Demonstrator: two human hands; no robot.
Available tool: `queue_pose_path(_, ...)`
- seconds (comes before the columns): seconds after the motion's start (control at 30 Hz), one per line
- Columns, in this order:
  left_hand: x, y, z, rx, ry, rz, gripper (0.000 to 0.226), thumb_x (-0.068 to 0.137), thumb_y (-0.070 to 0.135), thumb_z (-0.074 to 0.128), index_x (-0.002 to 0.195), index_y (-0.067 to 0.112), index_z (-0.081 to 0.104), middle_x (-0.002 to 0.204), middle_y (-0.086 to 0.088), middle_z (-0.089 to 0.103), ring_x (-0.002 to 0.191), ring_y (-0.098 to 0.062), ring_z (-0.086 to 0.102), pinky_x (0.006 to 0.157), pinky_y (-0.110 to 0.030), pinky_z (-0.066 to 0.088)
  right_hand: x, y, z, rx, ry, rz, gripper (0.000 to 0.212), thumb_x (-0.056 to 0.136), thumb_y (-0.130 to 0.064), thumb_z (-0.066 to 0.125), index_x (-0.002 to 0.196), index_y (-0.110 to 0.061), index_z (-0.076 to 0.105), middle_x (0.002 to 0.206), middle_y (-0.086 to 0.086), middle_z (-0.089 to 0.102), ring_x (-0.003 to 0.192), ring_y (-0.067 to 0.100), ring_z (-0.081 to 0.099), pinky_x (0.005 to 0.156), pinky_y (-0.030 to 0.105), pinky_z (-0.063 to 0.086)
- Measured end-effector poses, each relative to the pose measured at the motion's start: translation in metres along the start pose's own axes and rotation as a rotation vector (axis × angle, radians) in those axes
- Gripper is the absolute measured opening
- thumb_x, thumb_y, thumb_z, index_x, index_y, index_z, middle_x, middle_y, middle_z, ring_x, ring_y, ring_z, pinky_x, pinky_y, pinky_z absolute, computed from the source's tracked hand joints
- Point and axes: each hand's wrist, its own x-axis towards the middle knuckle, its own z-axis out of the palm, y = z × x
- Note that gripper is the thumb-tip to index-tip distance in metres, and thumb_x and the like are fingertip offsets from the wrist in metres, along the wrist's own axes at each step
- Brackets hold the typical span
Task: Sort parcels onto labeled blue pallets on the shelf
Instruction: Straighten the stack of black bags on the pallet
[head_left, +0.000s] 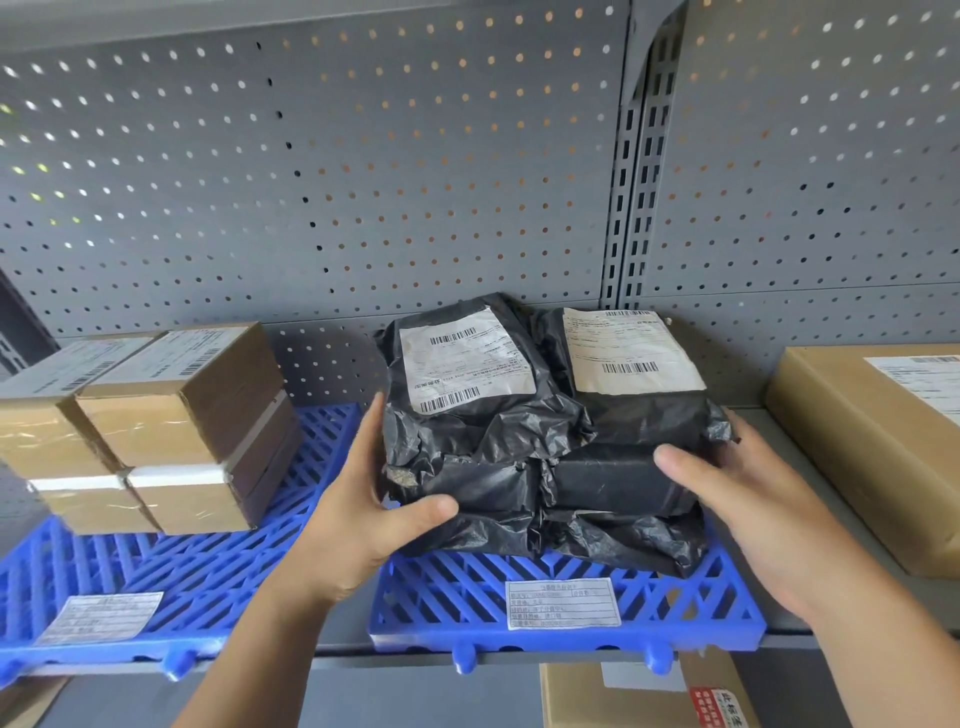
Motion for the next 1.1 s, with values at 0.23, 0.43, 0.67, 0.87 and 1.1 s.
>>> queue_pose_path(0.23, 0.006, 0.025, 0.006, 0.044, 0.089, 0.228, 0.115, 0.072, 0.038, 0.087, 0.162, 0.041, 0.016, 0.158, 0.041, 0.025, 0.144, 0.021, 0.019, 0.102, 0.003, 0.028, 0.013, -0.015, 0.012, -0.054, 0.067, -0.150, 0.066, 0.076, -0.068, 0.072, 0.137, -0.053, 0.055, 0.135, -0.021, 0.065, 0.125, 0.000, 0.060, 0.108, 0.044, 0.042)
queue_pose_path(0.43, 0.016, 0.030, 0.003, 0.100, 0.090, 0.322, 0.053, 0.088, 0.024, 0.068, 0.139, 0.033, 0.058, 0.144, 0.020, 0.056, 0.138, 0.003, 0.046, 0.107, -0.010, 0.035, 0.006, -0.018, 0.025, -0.302, 0.171, -0.218, 0.050, 0.082, -0.057, 0.067, 0.131, -0.058, 0.055, 0.124, -0.030, 0.067, 0.111, -0.005, 0.066, 0.096, 0.040, 0.053)
queue_pose_path(0.67, 0.033, 0.025, -0.008, -0.066, 0.057, 0.300, 0.029, 0.095, 0.017, 0.054, 0.120, 0.014, 0.067, 0.118, 0.002, 0.071, 0.114, -0.015, 0.064, 0.097, -0.021, 0.048, -0.002, -0.021, 0.026, -0.387, 0.201, -0.274, 0.042, 0.097, -0.036, 0.064, 0.131, -0.059, 0.053, 0.121, -0.038, 0.064, 0.109, -0.013, 0.062, 0.095, 0.035, 0.052)
queue_pose_path(0.87, 0.042, 0.012, -0.017, -0.187, -0.001, 0.232, 0.037, 0.095, 0.031, 0.053, 0.128, 0.021, 0.067, 0.127, -0.006, 0.070, 0.126, -0.025, 0.061, 0.110, -0.048, 0.042, 0.002, -0.017, 0.021, -0.298, 0.200, -0.212, 0.045, 0.101, -0.035, 0.060, 0.128, -0.069, 0.048, 0.128, -0.039, 0.060, 0.113, -0.002, 0.064, 0.091, 0.038, 0.055)
queue_pose_path(1.1, 0.028, -0.007, -0.001, -0.197, -0.066, 0.240, 0.080, 0.093, 0.038, 0.071, 0.159, 0.041, 0.027, 0.159, 0.006, 0.045, 0.148, -0.020, 0.041, 0.119, -0.050, 0.030, 0.002, -0.009, 0.033, -0.219, 0.234, -0.189, 0.044, 0.090, -0.054, 0.060, 0.128, -0.074, 0.046, 0.113, -0.049, 0.060, 0.104, -0.020, 0.058, 0.089, 0.030, 0.048)
